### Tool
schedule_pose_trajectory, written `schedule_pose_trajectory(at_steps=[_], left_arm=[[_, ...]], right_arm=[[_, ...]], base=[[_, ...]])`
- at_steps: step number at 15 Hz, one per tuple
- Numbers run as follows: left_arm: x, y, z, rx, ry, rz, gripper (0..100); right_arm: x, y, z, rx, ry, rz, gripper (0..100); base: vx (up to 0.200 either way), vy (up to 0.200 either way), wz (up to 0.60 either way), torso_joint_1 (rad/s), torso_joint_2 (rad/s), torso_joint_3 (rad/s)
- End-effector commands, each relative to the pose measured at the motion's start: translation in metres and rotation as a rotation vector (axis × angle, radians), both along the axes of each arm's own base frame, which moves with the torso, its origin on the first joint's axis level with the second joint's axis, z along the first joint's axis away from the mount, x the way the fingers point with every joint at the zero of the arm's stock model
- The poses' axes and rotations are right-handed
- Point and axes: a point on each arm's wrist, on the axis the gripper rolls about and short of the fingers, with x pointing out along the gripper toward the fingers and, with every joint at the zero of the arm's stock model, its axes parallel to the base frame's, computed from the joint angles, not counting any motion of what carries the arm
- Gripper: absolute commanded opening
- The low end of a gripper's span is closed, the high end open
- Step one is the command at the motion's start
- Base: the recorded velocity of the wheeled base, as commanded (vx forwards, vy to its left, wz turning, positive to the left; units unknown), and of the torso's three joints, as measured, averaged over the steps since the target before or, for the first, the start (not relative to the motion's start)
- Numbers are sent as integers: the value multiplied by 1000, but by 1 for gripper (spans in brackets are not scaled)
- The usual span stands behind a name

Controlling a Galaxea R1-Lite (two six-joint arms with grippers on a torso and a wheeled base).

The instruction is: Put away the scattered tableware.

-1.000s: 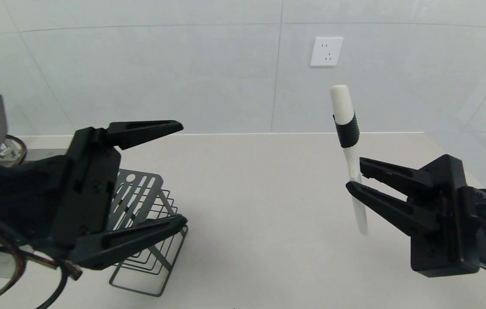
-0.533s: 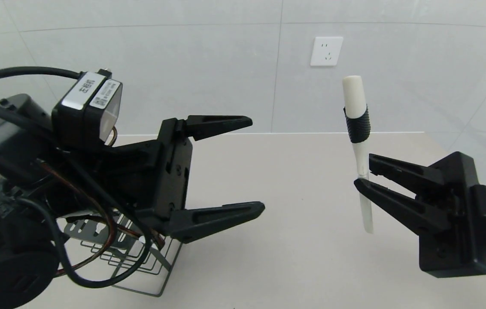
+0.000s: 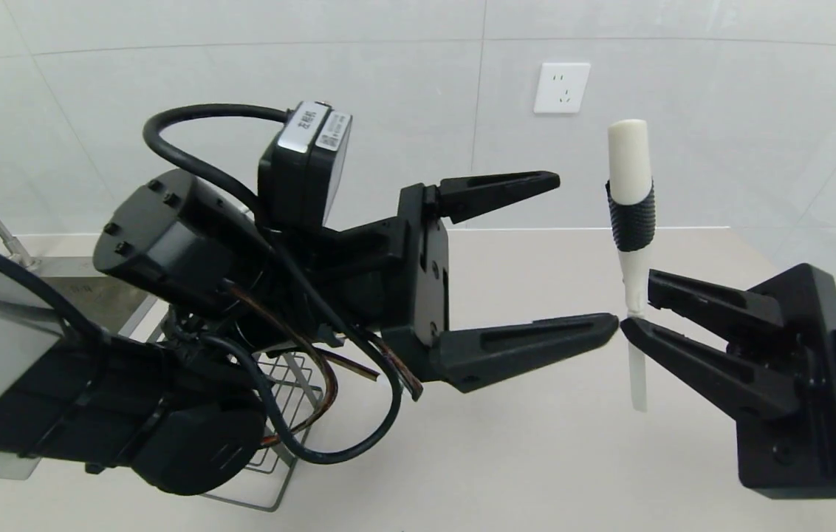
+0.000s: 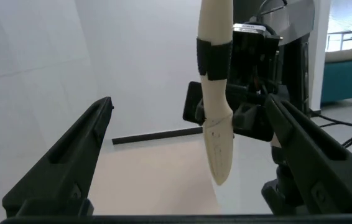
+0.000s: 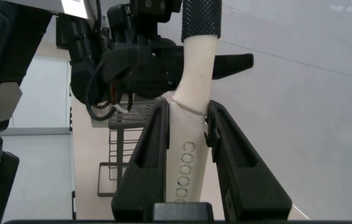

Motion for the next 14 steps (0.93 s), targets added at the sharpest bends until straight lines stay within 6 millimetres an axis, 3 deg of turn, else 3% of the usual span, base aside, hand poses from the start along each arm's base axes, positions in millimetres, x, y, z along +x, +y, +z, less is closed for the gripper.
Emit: schedule_pose_trajectory(at_steps=[1,9,14], left_arm=[[-3,-11,-4,7,16,-31,100],[-19,-10,13,-52,57,-24,100],[-31,-17,13,-56,65,-55,100]], right_arm=[[-2,1,-1,-2,3,9,0],[-5,2,-7,-20,24,24,0],[-5,2,-7,-19,20,22,0]], base=[[0,0,0,0,0,0],[0,0,0,0,0,0],[0,0,0,0,0,0]])
